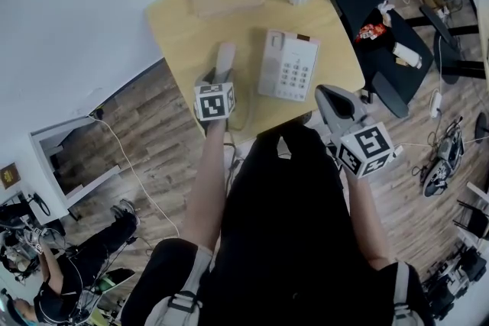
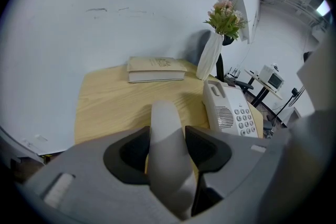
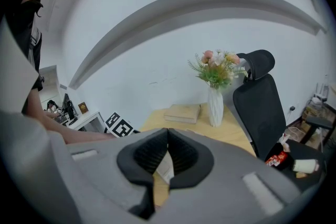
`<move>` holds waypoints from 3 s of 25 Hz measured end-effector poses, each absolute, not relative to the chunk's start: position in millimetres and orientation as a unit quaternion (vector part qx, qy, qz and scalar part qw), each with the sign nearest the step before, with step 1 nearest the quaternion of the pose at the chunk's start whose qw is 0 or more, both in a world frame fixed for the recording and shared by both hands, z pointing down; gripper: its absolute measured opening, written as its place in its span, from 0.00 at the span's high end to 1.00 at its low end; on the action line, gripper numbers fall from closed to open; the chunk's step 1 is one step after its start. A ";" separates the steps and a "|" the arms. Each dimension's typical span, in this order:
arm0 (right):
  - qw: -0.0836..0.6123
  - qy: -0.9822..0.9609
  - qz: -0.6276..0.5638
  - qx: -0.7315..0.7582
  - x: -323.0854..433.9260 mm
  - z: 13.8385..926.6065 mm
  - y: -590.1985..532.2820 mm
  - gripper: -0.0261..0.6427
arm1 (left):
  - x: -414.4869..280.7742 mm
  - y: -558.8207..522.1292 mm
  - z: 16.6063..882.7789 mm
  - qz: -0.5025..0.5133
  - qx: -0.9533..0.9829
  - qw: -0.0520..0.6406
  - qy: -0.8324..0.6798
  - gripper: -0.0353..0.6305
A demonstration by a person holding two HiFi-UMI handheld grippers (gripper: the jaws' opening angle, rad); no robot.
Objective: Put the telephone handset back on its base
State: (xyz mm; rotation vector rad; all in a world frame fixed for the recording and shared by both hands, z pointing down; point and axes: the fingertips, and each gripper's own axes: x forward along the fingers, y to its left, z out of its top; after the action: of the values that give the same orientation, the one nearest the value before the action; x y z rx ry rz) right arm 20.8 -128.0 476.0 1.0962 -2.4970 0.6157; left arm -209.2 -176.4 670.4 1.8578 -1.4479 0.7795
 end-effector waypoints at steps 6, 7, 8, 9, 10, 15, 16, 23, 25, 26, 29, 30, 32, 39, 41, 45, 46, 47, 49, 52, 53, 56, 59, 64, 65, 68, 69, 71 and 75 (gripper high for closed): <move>0.168 -0.880 0.214 0.389 25.8 473.7 -128.0 0.96 | -205.0 -177.4 658.3 0.291 0.714 0.312 -0.554 0.62; 0.166 -0.880 0.214 0.391 27.1 473.2 -127.5 0.96 | -203.9 -177.3 655.9 0.290 0.716 0.310 -0.554 0.62; 0.165 -0.879 0.213 0.393 28.6 472.7 -127.1 0.96 | -202.5 -177.5 653.4 0.289 0.718 0.307 -0.554 0.62; 0.163 -0.879 0.212 0.395 30.2 472.1 -126.5 0.96 | -200.9 -177.8 650.7 0.288 0.720 0.304 -0.554 0.62; 0.161 -0.879 0.212 0.397 32.0 471.5 -125.9 0.96 | -199.1 -178.1 647.7 0.287 0.722 0.301 -0.554 0.62; 0.156 -0.881 0.207 0.396 40.6 465.3 -123.7 0.96 | -187.3 -181.9 629.0 0.275 0.727 0.291 -0.558 0.62; 0.155 -0.882 0.206 0.395 42.9 463.4 -123.8 0.96 | -184.6 -183.0 625.3 0.273 0.727 0.289 -0.560 0.62; 0.142 -0.888 0.196 0.390 67.7 449.5 -127.7 0.96 | -154.4 -184.4 602.6 0.252 0.734 0.287 -0.561 0.62; 0.139 -0.891 0.193 0.387 74.3 445.7 -129.2 0.96 | -144.2 -181.7 597.5 0.249 0.735 0.287 -0.561 0.62; 0.139 -0.892 0.192 0.386 77.5 443.8 -130.2 0.96 | -139.3 -180.4 594.9 0.249 0.736 0.286 -0.562 0.62; 0.136 -0.895 0.187 0.382 86.0 437.6 -134.6 0.96 | -125.4 -178.3 587.6 0.245 0.737 0.284 -0.563 0.62; 0.135 -0.896 0.185 0.381 88.6 436.0 -136.0 0.96 | -120.9 -178.2 585.8 0.243 0.738 0.283 -0.563 0.62; 0.135 -0.897 0.183 0.378 93.6 434.3 -138.1 0.96 | -112.3 -177.8 583.9 0.241 0.738 0.283 -0.563 0.62; 0.134 -0.900 0.183 0.372 108.0 432.7 -141.8 0.96 | -88.6 -178.9 585.1 0.241 0.742 0.287 -0.556 0.62; 0.134 -0.900 0.182 0.373 113.1 432.1 -143.6 0.96 | -82.5 -180.9 586.4 0.241 0.743 0.287 -0.555 0.62; 0.135 -0.898 0.183 0.377 125.5 432.9 -144.8 0.96 | -68.8 -183.2 590.8 0.240 0.744 0.295 -0.550 0.62; 0.136 -0.897 0.184 0.378 127.8 433.1 -145.5 0.96 | -66.4 -184.1 592.2 0.241 0.743 0.296 -0.549 0.62; 0.136 -0.897 0.184 0.379 129.5 433.2 -146.2 0.96 | -64.7 -185.0 593.7 0.242 0.743 0.297 -0.549 0.62; 0.137 -0.896 0.184 0.380 132.0 433.2 -147.2 0.96 | -62.5 -186.5 596.3 0.243 0.742 0.297 -0.549 0.62; 0.138 -0.895 0.184 0.383 135.8 434.2 -148.3 0.96 | -60.4 -188.8 599.3 0.242 0.742 0.296 -0.551 0.62; 0.138 -0.894 0.185 0.384 137.1 434.8 -149.0 0.96 | -59.6 -190.2 600.7 0.242 0.742 0.294 -0.552 0.62; 0.139 -0.893 0.186 0.385 139.7 435.2 -149.6 0.96 | -57.0 -191.5 605.8 0.250 0.742 0.291 -0.551 0.62; 0.138 -0.892 0.187 0.386 141.1 434.9 -148.9 0.96 | -56.2 -190.6 609.7 0.253 0.739 0.292 -0.552 0.62; 0.141 -0.889 0.191 0.391 143.4 437.1 -148.9 0.96 | -55.7 -189.8 617.9 0.262 0.738 0.296 -0.546 0.62; 0.141 -0.889 0.192 0.391 142.7 437.1 -148.2 0.96 | -56.2 -189.4 619.5 0.263 0.738 0.298 -0.545 0.62; 0.143 -0.889 0.193 0.391 140.7 437.6 -145.1 0.96 | -56.4 -188.4 624.8 0.266 0.739 0.299 -0.542 0.62; 0.143 -0.889 0.193 0.391 140.4 437.9 -144.1 0.96 | -56.1 -188.2 626.7 0.268 0.739 0.298 -0.541 0.61; 0.145 -0.888 0.193 0.392 139.7 438.4 -142.8 0.96 | -56.1 -188.5 630.3 0.271 0.740 0.296 -0.539 0.61; 0.148 -0.885 0.194 0.397 139.7 439.6 -139.7 0.96 | -56.1 -188.6 638.5 0.281 0.741 0.295 -0.534 0.61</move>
State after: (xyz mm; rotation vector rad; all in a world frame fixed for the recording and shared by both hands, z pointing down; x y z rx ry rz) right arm 139.7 -139.7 439.6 1.1410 -2.5439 0.5588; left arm -56.1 -188.6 638.5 1.9716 -1.4194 0.7472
